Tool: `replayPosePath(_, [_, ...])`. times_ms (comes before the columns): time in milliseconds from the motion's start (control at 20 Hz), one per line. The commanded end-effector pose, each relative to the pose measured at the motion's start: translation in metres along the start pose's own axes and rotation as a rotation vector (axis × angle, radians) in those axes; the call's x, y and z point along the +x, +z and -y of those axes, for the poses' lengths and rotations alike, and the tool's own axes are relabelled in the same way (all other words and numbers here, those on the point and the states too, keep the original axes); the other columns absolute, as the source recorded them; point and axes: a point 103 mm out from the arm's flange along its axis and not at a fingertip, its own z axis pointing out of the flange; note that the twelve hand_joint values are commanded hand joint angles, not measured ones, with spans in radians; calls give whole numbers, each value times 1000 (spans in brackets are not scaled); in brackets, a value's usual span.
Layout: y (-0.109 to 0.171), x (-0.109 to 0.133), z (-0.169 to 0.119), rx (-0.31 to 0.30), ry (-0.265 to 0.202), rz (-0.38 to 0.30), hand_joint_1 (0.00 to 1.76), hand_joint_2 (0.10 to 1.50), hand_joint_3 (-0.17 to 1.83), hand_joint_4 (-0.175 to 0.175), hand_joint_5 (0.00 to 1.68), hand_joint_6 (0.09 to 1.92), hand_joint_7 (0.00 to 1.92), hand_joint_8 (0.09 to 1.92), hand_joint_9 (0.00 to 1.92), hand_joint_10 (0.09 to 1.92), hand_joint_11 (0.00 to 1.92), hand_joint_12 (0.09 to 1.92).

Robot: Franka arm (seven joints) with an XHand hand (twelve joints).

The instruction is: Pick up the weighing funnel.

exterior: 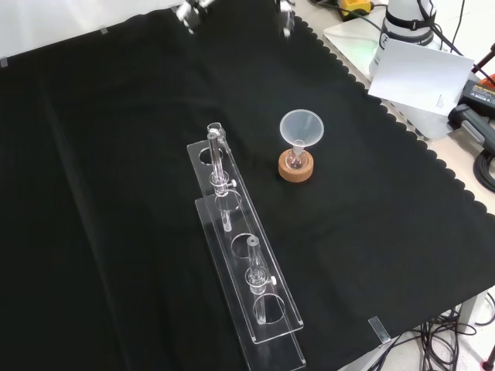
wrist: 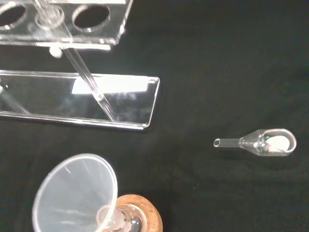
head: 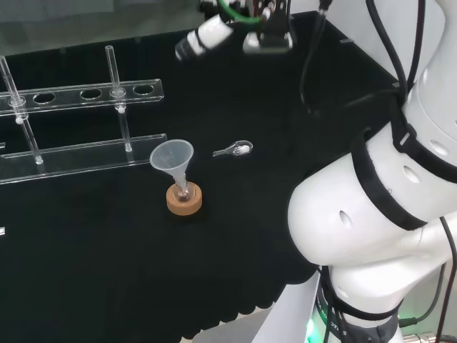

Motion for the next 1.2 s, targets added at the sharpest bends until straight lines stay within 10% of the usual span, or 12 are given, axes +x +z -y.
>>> replayPosePath(50, [-71,-21,51,147,-1,16,473,590,60,-28,0,87,0,87,0,87,0,87])
replayPosePath(550, [-52,-65,68,25,105,76,584,620,60,-32,0,87,0,87,0,87,0,87])
replayPosePath(1200, [10,-78,12,198,165,92,591,619,48,-3,0,87,0,87,0,87,0,87])
